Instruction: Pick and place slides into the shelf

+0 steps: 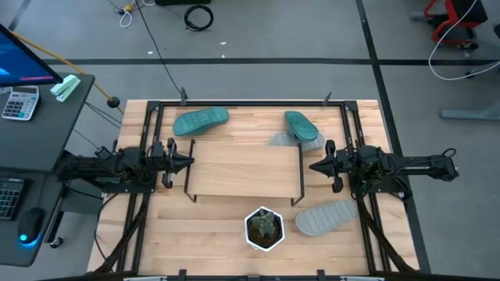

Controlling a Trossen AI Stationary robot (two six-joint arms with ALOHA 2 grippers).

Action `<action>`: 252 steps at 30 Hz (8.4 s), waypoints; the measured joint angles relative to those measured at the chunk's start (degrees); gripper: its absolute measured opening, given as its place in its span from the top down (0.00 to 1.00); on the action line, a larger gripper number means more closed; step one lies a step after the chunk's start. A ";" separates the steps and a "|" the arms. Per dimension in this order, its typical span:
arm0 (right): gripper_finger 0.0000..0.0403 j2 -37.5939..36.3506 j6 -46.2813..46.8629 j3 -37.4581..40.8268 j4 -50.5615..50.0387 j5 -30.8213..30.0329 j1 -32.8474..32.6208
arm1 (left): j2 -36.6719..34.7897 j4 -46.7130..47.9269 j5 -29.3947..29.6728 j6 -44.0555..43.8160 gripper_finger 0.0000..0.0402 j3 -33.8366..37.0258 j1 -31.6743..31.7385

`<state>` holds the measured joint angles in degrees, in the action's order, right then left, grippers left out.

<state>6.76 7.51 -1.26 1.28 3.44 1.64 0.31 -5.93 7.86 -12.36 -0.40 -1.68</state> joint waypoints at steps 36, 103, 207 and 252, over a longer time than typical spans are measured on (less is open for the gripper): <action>0.97 -0.01 0.00 -0.02 0.00 0.02 -0.01 | -0.01 0.01 0.02 -0.01 0.92 0.02 -0.01; 0.97 0.00 18.96 -0.02 2.98 0.02 0.01 | 0.01 -1.11 0.00 -26.33 0.94 0.00 -0.01; 0.22 60.63 -13.79 -47.53 -48.08 -36.41 6.47 | 37.21 18.35 32.52 0.96 0.56 -44.41 9.30; 0.90 73.06 3.42 -115.34 -71.86 28.93 30.21 | 37.21 19.89 21.01 -2.93 0.58 -44.44 9.28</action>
<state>79.82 10.93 -116.59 -70.58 32.38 31.85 37.52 13.95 28.87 -15.29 -44.84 7.60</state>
